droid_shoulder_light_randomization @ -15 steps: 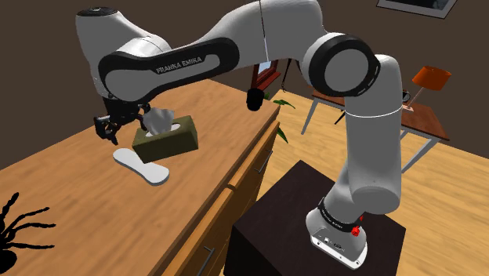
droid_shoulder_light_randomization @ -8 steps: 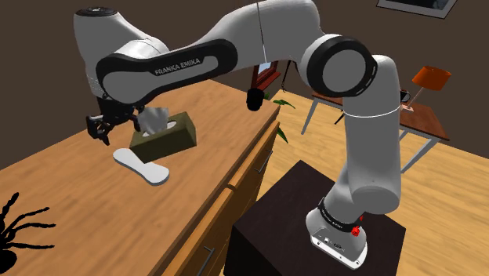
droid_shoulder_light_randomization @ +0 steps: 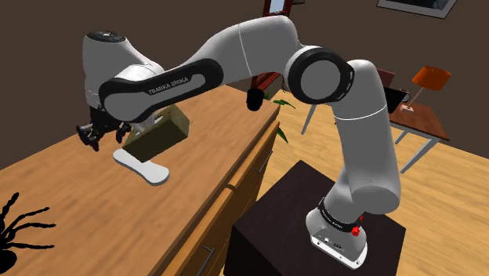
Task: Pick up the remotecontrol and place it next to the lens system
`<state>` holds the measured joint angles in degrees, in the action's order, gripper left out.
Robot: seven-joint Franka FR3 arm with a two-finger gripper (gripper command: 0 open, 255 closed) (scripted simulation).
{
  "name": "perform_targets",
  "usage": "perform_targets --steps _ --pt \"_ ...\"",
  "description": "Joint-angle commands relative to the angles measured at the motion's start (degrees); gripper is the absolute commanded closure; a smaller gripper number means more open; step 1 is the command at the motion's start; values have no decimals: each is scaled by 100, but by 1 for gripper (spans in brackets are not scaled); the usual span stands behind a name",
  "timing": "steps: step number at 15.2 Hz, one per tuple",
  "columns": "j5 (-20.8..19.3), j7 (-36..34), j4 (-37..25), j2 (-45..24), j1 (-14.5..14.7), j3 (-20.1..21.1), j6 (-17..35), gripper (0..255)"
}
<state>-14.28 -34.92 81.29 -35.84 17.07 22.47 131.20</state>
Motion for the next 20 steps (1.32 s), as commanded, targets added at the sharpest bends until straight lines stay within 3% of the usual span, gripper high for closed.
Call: perform_targets --steps 1,3,4,6,7,8,9,10,20 --pt "11 -3 -13 -254 49 -33 -1351 255" --pt "15 80 253 -261 -74 -47 -1087 255" --pt "-36 -22 139 -375 46 -70 -1086 255" --pt "-7 15 160 -297 3 -53 -1142 255" --pt "44 19 667 12 -123 -8 -947 255" --pt "60 152 237 -160 -141 -27 -1202 255" --pt "57 139 221 -88 -119 12 -143 255" --pt "57 139 221 -88 -119 12 -143 0" --pt "455 1392 2224 1532 -684 572 -922 0"
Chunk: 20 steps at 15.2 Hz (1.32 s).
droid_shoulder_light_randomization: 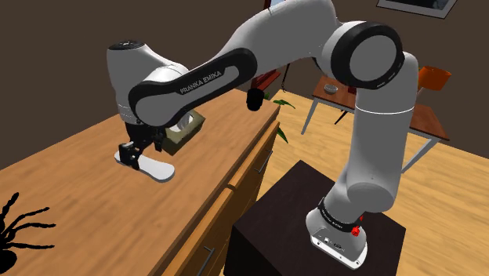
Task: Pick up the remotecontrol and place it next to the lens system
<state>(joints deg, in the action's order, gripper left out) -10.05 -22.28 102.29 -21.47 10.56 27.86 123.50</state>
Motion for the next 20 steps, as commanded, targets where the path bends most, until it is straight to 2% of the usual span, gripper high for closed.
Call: perform_targets --steps 1,9,16,17,20 --pt "56 196 197 169 -59 55 -199 0" --pt "-129 77 414 -123 3 -24 276 0" --pt "-129 77 413 -124 3 -24 276 0" --pt "-129 77 413 -124 3 -24 276 255" --pt "-129 78 412 -124 3 -24 275 255"
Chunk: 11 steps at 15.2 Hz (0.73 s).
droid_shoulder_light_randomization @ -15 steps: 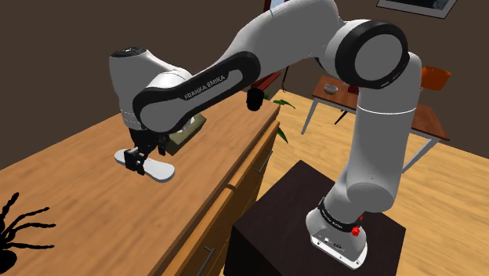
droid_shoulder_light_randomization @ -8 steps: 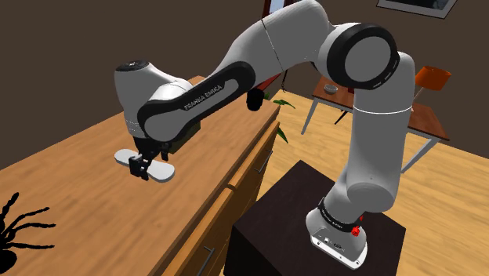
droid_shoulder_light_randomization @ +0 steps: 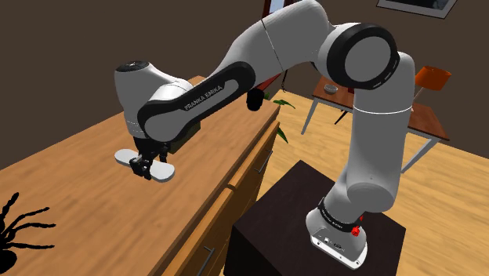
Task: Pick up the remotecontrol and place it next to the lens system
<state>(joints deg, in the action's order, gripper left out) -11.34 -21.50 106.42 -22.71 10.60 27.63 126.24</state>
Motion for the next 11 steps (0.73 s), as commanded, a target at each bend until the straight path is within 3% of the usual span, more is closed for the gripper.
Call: perform_targets --steps 1,11 --pt "0 0 -1 0 0 0 0 255" --pt "123 73 -133 199 -44 60 -310 255"
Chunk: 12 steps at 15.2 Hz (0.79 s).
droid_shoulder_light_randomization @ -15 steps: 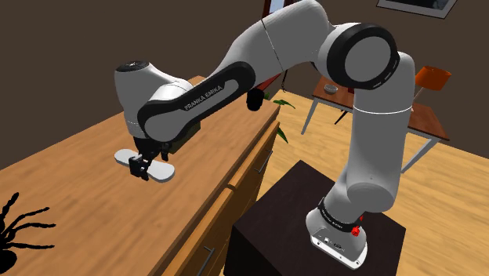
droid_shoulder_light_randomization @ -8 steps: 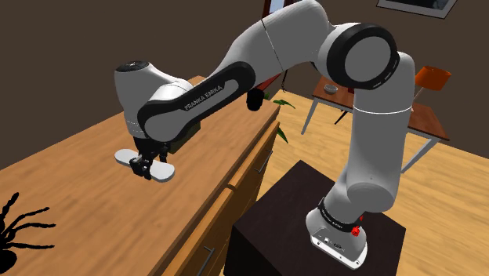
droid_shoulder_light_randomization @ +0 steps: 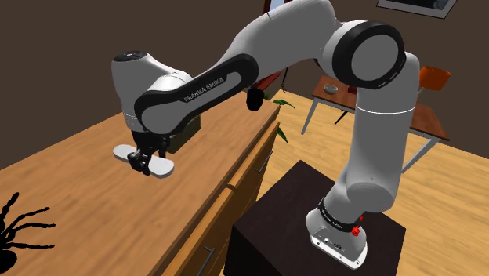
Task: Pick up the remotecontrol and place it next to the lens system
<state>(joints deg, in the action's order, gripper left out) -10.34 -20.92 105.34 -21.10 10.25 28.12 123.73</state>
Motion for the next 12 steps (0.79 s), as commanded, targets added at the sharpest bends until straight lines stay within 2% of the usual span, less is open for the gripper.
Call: perform_targets --steps 1,12 --pt "47 29 -56 75 -16 21 -122 255" --pt "259 155 -487 413 -72 109 -849 255"
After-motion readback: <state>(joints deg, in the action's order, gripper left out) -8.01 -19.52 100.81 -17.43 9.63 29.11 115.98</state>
